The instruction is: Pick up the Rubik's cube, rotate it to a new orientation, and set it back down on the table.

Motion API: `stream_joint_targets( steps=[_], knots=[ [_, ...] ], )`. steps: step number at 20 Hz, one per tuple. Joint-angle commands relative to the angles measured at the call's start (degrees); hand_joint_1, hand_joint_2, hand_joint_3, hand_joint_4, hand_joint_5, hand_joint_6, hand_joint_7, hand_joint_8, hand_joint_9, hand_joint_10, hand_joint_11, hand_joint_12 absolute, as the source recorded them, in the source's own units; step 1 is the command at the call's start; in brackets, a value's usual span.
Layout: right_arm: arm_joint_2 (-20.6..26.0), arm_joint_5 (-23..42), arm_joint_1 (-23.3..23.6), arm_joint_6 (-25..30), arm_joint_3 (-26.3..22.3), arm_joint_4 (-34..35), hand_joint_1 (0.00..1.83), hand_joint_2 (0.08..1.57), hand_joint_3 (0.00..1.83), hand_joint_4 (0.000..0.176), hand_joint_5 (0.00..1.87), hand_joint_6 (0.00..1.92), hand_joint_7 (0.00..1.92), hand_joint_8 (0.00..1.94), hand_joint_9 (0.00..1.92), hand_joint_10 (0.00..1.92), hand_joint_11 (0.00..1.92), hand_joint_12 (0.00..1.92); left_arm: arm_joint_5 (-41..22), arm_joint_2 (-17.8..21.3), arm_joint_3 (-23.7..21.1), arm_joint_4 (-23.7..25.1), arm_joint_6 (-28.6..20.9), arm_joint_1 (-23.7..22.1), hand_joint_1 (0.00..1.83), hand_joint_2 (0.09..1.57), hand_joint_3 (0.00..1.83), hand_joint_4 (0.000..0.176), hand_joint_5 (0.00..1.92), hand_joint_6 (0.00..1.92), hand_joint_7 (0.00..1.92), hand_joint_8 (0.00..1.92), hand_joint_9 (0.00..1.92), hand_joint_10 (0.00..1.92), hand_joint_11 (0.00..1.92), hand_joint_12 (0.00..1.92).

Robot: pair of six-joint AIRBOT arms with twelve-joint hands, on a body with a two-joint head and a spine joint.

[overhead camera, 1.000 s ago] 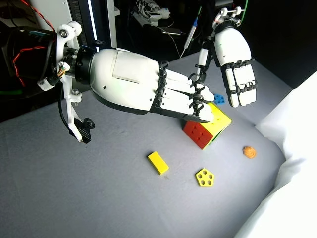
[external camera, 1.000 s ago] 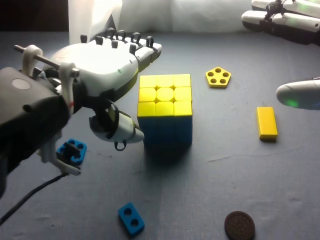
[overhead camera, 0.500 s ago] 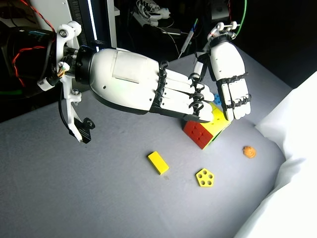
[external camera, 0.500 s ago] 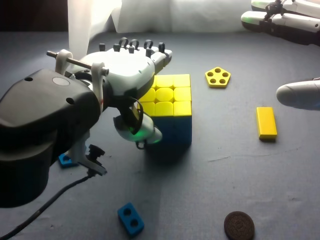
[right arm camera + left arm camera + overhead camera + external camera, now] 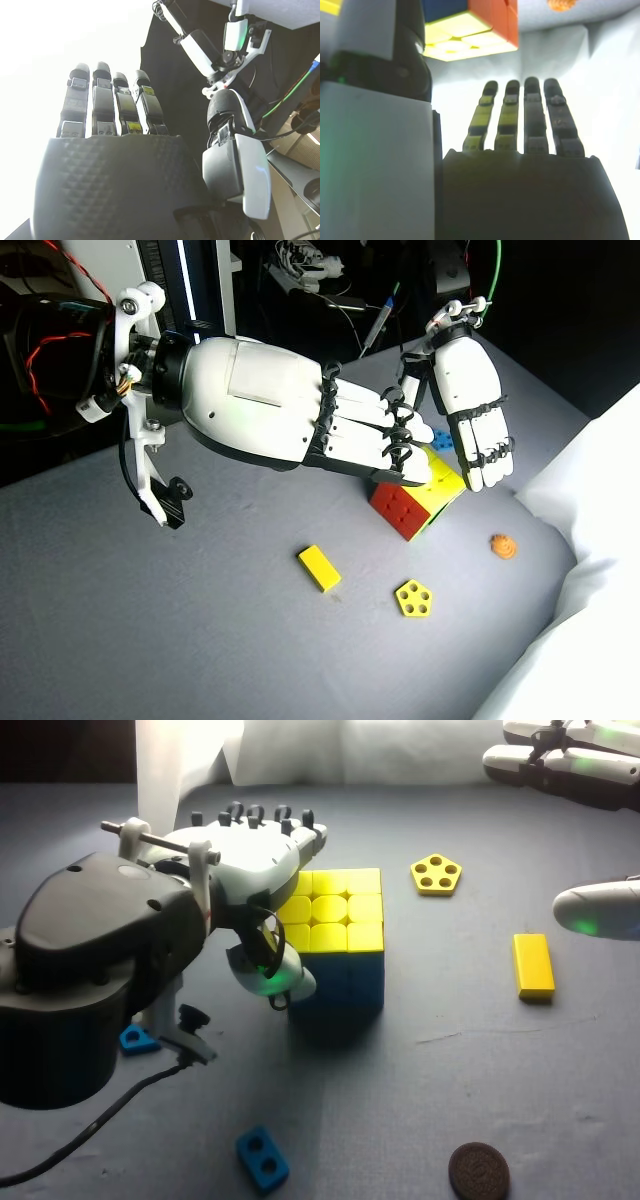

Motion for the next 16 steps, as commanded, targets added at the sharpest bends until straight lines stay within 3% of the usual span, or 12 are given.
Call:
stream_joint_targets(
  steps=[1, 8, 16],
  knots=[
    [0.3, 6.9, 0.4, 0.2, -0.1, 1.4, 0.0, 1.24, 0.0, 0.0, 0.04, 0.01, 0.09, 0.0, 0.04, 0.0, 0.0, 0.0, -1.6, -0.2, 0.5, 3.1, 0.1, -0.4, 0.98, 1.01, 0.01, 0.0, 0.0, 0.0, 0.0, 0.0, 0.0, 0.0, 0.0, 0.0],
    [0.3, 6.9, 0.3, 0.2, -0.1, 1.4, 0.0, 1.25, 0.01, 0.0, 0.06, 0.02, 0.1, 0.0, 0.04, 0.0, 0.0, 0.0, -1.6, -3.3, 3.7, 2.0, 0.1, -0.4, 1.0, 0.99, 0.0, 0.0, 0.0, 0.0, 0.0, 0.0, 0.0, 0.0, 0.0, 0.0],
    [0.3, 6.3, 0.3, 0.1, -0.2, 2.9, 0.0, 1.25, 0.0, 0.0, 0.05, 0.01, 0.1, 0.0, 0.05, 0.01, 0.0, 0.0, -1.6, -4.3, 5.5, 0.4, 1.7, 0.2, 1.0, 0.98, 0.0, 0.0, 0.0, 0.0, 0.0, 0.0, 0.0, 0.0, 0.0, 0.0]
  ],
)
